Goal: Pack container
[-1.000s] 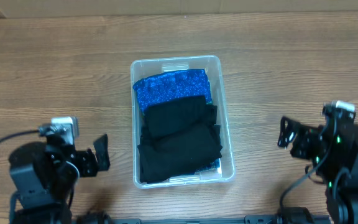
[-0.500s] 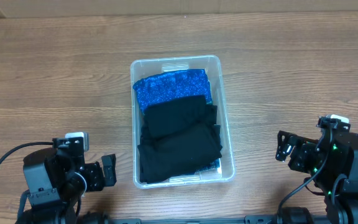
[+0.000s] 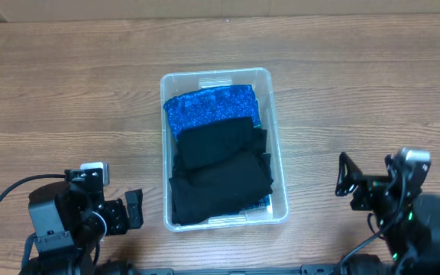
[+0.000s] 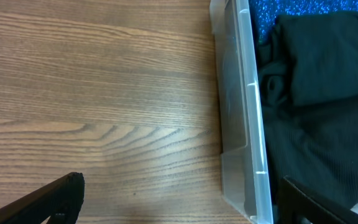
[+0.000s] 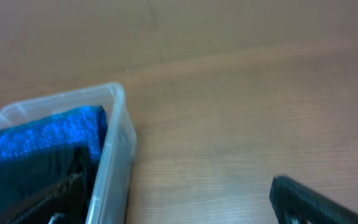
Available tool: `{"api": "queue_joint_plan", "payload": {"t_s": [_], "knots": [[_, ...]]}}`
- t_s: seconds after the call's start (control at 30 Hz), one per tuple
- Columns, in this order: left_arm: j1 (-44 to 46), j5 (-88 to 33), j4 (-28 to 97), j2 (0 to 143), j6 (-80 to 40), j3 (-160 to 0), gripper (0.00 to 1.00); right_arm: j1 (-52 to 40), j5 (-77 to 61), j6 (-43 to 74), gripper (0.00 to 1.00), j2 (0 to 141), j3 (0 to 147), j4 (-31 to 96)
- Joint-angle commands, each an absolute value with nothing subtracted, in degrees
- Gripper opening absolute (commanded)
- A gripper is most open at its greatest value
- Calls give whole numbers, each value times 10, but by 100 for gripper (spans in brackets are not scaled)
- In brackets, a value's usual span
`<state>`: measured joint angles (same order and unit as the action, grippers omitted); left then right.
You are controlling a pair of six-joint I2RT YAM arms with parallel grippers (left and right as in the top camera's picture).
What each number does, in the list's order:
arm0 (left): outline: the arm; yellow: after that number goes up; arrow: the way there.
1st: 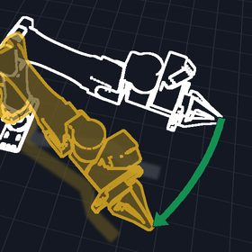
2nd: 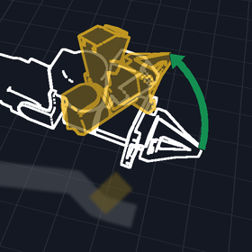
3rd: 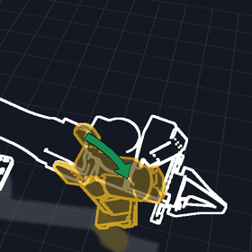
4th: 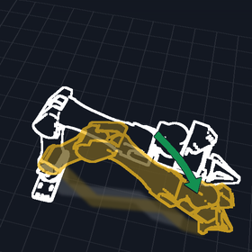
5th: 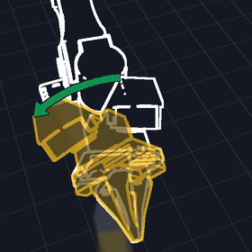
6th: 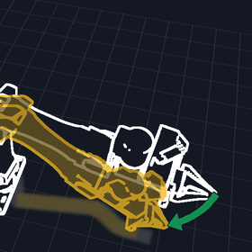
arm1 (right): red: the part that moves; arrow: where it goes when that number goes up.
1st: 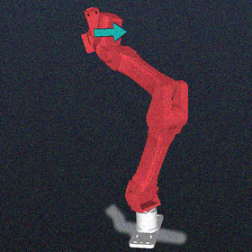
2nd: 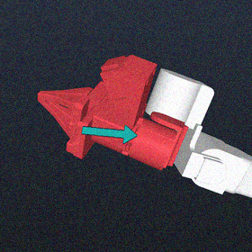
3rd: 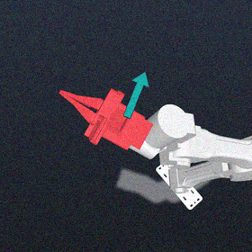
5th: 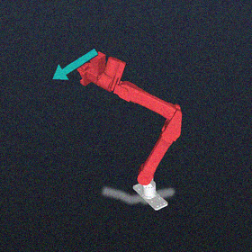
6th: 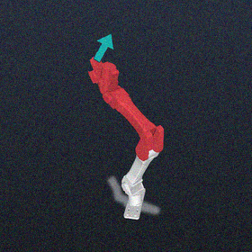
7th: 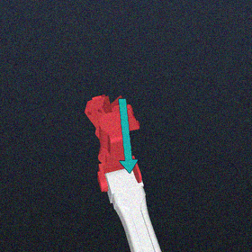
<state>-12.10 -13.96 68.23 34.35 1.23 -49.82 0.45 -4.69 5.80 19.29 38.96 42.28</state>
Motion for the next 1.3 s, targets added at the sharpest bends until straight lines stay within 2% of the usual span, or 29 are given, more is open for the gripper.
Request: {"api": "queue_joint_plan", "payload": {"t_s": [0.0, 0.13, 0.33, 0.43, 0.67, 1.27], "knots": [[-120, -147, 683, 337, 7, -495, 100, -7, -70, 42, 100, 98, 279, 333], [-120, -147, 683, 337, 7, -495, 100, -20, -83, 43, 100, 32, 166, 191], [-120, -147, 683, 337, 7, -495, 100, -23, -71, 42, 100, 8, 51, 7], [-120, -147, 683, 337, 7, -495, 100, -24, -57, 42, 100, 1, 2, -47], [-120, -147, 683, 337, 7, -495, 100, -28, -46, 45, 100, 2, 5, 43], [-120, -147, 683, 337, 7, -495, 100, -29, -46, 45, 100, 3, 5, 44]]}}
